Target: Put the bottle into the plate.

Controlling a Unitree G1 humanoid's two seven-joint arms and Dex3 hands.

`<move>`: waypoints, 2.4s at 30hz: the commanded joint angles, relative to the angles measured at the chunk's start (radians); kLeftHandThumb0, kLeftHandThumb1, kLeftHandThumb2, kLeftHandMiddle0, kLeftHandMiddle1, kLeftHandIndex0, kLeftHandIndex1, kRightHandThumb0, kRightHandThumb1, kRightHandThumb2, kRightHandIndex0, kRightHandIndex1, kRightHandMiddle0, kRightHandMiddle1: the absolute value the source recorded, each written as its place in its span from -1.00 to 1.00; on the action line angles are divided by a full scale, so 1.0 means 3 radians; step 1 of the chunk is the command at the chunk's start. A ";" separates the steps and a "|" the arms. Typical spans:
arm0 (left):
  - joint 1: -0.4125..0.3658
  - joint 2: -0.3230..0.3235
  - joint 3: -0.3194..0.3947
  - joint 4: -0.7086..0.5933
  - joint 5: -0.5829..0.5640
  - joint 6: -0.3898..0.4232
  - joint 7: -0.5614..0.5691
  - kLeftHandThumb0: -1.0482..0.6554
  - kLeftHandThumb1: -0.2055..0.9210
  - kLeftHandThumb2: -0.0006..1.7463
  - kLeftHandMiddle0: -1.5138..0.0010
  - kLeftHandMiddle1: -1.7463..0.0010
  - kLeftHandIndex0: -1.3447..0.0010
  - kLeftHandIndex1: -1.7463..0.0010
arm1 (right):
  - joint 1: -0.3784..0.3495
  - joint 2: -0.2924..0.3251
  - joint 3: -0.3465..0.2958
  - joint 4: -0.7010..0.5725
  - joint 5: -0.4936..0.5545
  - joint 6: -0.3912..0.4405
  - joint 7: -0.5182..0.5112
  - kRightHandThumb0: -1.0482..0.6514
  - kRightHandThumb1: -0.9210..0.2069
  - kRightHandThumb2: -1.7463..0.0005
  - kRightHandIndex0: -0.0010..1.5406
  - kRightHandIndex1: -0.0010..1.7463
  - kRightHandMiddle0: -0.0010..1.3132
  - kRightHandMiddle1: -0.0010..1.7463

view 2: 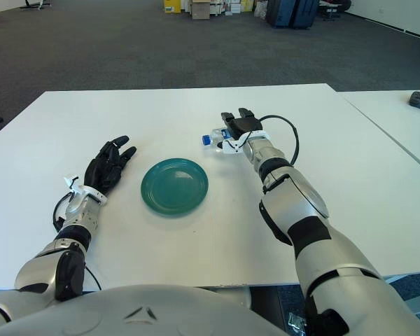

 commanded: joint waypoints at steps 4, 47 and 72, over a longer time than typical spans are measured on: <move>0.0147 0.0016 0.0021 0.0013 -0.0031 0.0079 -0.0032 -0.48 1.00 -0.24 0.29 0.10 0.58 -0.24 | -0.0007 0.0005 -0.0029 0.0021 0.0055 -0.0016 0.0043 -0.97 -1.00 0.13 -1.00 -1.00 -1.00 -0.83; 0.1043 -0.0007 -0.0086 -0.1400 -0.0282 0.0453 -0.0187 -0.51 1.00 -0.26 0.28 0.11 0.51 -0.26 | 0.0393 0.0169 -0.0093 0.0039 0.0159 -0.0090 0.0210 -0.86 -1.00 0.27 -0.91 -0.98 -1.00 -0.83; 0.1061 0.0062 -0.0092 -0.1481 -0.0347 0.0626 -0.0229 -0.51 1.00 -0.29 0.29 0.14 0.52 -0.25 | 0.0405 0.0154 -0.0142 0.0031 0.0211 -0.0094 0.0256 -0.69 -1.00 0.58 -0.64 -0.95 -1.00 -0.48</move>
